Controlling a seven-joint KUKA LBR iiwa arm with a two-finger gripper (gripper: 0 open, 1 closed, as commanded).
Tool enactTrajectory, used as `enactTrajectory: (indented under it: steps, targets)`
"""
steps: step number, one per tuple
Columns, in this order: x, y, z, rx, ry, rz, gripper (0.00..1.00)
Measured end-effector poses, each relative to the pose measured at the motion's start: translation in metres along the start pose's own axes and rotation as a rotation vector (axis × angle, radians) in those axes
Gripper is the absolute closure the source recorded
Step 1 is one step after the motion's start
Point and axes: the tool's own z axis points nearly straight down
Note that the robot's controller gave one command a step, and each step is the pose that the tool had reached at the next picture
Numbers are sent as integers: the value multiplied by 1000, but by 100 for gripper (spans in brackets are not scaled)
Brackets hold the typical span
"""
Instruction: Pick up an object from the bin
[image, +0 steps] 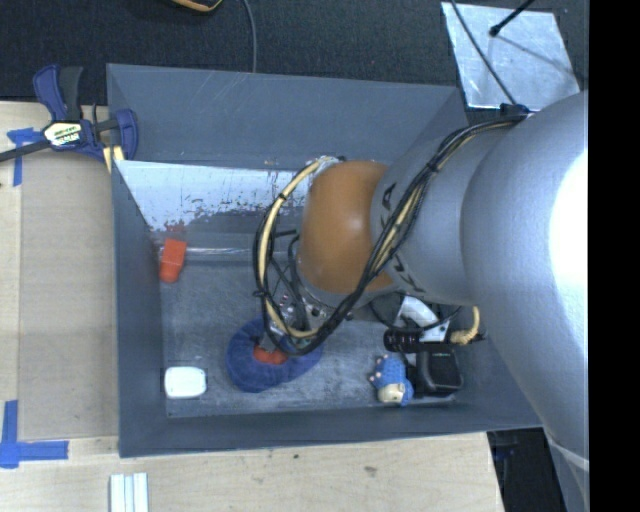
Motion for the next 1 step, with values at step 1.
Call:
enactTrajectory:
  steps: [1]
  targets:
    - [-2,1,-66,-2,-2,-2,100]
